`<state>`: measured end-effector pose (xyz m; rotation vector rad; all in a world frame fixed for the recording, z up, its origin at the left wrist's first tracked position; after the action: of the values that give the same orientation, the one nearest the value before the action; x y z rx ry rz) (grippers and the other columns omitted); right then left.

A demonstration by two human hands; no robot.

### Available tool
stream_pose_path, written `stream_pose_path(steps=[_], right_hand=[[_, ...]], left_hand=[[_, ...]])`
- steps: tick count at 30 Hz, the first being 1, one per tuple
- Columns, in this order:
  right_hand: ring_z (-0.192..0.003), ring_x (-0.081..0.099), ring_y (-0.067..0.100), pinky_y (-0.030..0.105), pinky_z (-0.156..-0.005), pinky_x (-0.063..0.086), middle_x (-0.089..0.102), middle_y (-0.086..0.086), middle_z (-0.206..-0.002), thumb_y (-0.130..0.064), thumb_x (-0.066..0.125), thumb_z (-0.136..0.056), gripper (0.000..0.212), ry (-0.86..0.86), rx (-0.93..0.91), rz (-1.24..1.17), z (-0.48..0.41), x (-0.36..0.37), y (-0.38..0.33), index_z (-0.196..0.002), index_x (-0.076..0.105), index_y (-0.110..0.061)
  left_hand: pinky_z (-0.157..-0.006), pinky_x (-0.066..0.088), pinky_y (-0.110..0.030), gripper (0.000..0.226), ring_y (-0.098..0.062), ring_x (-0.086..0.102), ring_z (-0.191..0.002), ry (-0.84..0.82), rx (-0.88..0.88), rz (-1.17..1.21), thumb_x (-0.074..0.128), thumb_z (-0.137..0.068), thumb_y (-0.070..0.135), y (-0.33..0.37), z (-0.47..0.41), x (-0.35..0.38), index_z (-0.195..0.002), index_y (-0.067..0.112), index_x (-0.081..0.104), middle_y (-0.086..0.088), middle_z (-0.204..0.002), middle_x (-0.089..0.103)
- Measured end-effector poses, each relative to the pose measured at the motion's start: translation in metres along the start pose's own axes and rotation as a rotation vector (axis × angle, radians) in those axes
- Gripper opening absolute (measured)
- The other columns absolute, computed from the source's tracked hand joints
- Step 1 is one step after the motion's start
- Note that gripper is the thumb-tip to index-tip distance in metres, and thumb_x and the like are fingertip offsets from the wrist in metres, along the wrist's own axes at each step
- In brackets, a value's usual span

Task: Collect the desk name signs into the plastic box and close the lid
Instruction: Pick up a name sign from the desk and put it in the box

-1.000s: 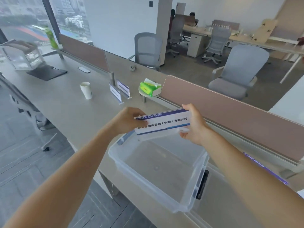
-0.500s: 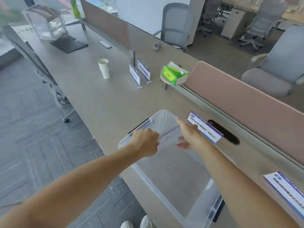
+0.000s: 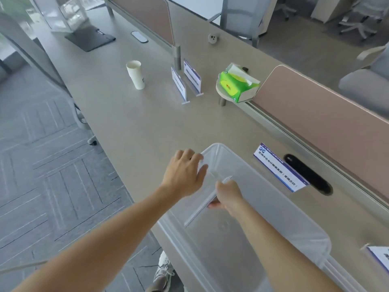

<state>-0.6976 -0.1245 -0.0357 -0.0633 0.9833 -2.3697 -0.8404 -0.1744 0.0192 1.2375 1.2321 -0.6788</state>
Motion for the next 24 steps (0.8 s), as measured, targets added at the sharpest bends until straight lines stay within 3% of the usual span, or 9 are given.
stream_pose_path(steps=[3, 5, 7, 10, 13, 20, 24], right_hand=[[-0.064, 0.072, 0.038, 0.048, -0.068, 0.063, 0.063, 0.013, -0.082, -0.012, 0.040, -0.095, 0.015, 0.047, 0.025, 0.019, -0.010, 0.009, 0.002, -0.091, 0.053, -0.006], [-0.064, 0.073, 0.039, 0.038, -0.056, 0.062, 0.063, 0.015, -0.089, -0.014, 0.040, -0.096, 0.016, 0.057, 0.056, 0.035, -0.019, 0.016, 0.003, -0.106, 0.049, -0.005], [-0.064, 0.073, 0.040, 0.037, -0.056, 0.062, 0.060, 0.013, -0.090, -0.015, 0.041, -0.096, 0.017, 0.048, 0.079, 0.033, -0.025, 0.022, 0.002, -0.107, 0.047, -0.004], [-0.067, 0.074, 0.041, 0.050, -0.075, 0.061, 0.061, 0.015, -0.082, -0.013, 0.040, -0.093, 0.018, 0.035, 0.097, 0.036, -0.034, 0.030, 0.004, -0.092, 0.053, -0.001], [-0.058, 0.073, 0.035, 0.054, -0.076, 0.061, 0.065, 0.018, -0.084, -0.015, 0.040, -0.089, 0.031, 0.036, 0.071, 0.045, -0.046, 0.037, 0.006, -0.107, 0.059, -0.001], [-0.058, 0.074, 0.032, 0.053, -0.078, 0.061, 0.068, 0.027, -0.097, -0.013, 0.043, -0.092, 0.026, 0.032, 0.086, -0.047, -0.059, 0.044, 0.004, -0.107, 0.059, 0.001], [-0.050, 0.071, 0.026, 0.051, -0.075, 0.062, 0.065, 0.018, -0.079, -0.012, 0.045, -0.092, 0.024, 0.008, 0.077, -0.029, -0.061, 0.047, 0.000, -0.103, 0.062, 0.002]], left_hand=[[-0.091, 0.044, -0.042, 0.044, -0.034, 0.053, -0.106, -0.151, -0.171, 0.008, 0.035, -0.098, 0.044, -0.031, -0.022, 0.011, -0.126, 0.015, 0.054, -0.009, -0.116, 0.058], [-0.088, 0.045, -0.041, 0.046, -0.034, 0.054, -0.108, -0.280, -0.230, 0.072, 0.030, -0.099, 0.047, -0.045, -0.030, 0.021, -0.125, 0.018, 0.054, -0.009, -0.116, 0.059], [-0.084, 0.048, -0.039, 0.044, -0.030, 0.058, -0.104, -0.371, -0.268, 0.218, 0.026, -0.096, 0.049, -0.052, -0.033, 0.031, -0.116, 0.025, 0.057, -0.005, -0.111, 0.063], [-0.075, 0.049, -0.036, 0.040, -0.026, 0.061, -0.093, -0.355, -0.286, 0.378, 0.028, -0.096, 0.050, -0.055, -0.035, 0.037, -0.108, 0.028, 0.059, 0.002, -0.095, 0.067], [-0.071, 0.041, -0.033, 0.040, -0.021, 0.056, -0.089, -0.407, -0.329, 0.438, 0.027, -0.100, 0.046, -0.056, -0.032, 0.043, -0.118, 0.025, 0.055, 0.017, -0.082, 0.058], [-0.088, 0.046, -0.041, 0.037, -0.024, 0.056, -0.095, -0.520, -0.318, 0.493, 0.021, -0.100, 0.047, -0.059, -0.035, 0.054, -0.109, 0.030, 0.052, 0.005, -0.096, 0.059], [-0.091, 0.046, -0.042, 0.040, -0.022, 0.056, -0.096, -0.527, -0.325, 0.500, 0.021, -0.099, 0.051, -0.061, -0.036, 0.055, -0.113, 0.031, 0.052, 0.005, -0.100, 0.061]])
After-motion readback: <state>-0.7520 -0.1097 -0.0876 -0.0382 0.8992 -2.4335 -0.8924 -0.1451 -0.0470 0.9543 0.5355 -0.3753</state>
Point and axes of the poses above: each hand's wrist, its own z-axis away from the middle knuckle, its own x-axis out of the palm, y = z × x, the point moved 5 cm from there along -z, towards the middle knuckle
